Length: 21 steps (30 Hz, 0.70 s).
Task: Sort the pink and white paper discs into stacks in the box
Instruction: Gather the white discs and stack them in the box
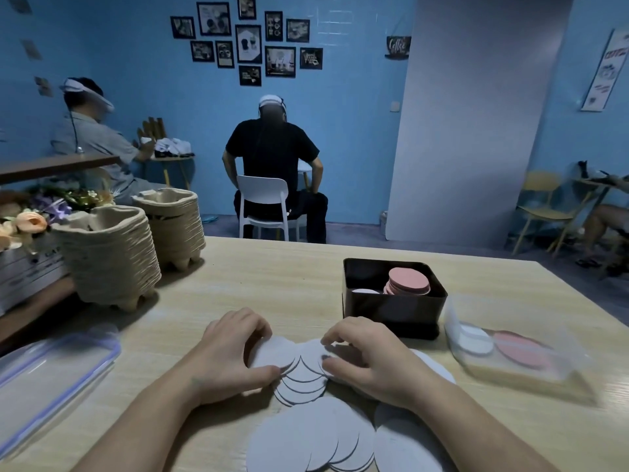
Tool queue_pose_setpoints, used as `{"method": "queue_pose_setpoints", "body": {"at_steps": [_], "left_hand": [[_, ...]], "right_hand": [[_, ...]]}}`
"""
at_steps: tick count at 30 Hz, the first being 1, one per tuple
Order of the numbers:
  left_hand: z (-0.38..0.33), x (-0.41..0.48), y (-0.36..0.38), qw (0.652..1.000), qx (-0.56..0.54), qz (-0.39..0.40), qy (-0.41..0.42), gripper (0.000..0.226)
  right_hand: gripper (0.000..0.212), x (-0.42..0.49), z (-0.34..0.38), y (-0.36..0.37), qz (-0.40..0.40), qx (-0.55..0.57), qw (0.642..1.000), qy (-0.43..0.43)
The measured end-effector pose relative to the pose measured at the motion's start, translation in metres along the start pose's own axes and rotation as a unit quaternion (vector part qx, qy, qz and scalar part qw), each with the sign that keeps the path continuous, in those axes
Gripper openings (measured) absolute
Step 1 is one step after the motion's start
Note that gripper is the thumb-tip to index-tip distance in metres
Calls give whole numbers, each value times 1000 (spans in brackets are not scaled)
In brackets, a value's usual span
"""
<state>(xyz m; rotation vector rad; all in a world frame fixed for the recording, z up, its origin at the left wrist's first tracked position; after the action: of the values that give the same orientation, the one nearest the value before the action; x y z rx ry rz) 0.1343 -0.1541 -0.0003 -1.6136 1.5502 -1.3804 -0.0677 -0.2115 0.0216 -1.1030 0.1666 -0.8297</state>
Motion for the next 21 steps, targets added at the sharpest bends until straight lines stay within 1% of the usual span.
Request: {"method": "queue_pose_setpoints", "body": {"at_steps": [4,7,10,13,16,18,21], "left_hand": [[0,-1,-3,1000,-13,-6,-1,50],[-5,-2,-8,997,-66,-34,-3,52],[-20,2,-6,994,-98,-40,28,55],[-29,6,-2,993,-102,-41,52,62],[-32,8,0,992,-100,-39,65,58],[-34,9,1,992,-97,-37,77,57],[-38,10,-1,991,-93,-45,89,56]], "right_hand": [[23,4,6,7,14,-25,1000,-7],[35,7,14,14,31,-33,999,-14],[50,11,20,15,20,-7,1000,-8],[55,12,21,10,0,24,1000,-9],[62,9,17,6,2,53,999,-2],[57,8,20,5,9,55,998,-24],[40,9,24,6,16,57,997,-46]]}}
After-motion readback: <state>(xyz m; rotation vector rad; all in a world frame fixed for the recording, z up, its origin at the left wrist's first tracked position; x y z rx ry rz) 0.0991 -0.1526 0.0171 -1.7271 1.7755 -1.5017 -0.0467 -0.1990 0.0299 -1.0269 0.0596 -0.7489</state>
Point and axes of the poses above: each hand's wrist, its own x-axis towards the middle knuckle, its own y-axis out of the palm, z = x × y, the point moved 9 cm from there along x, towards the middle knuckle, and after that the axes turned 10 degrees about y, right-handed, at the moved point
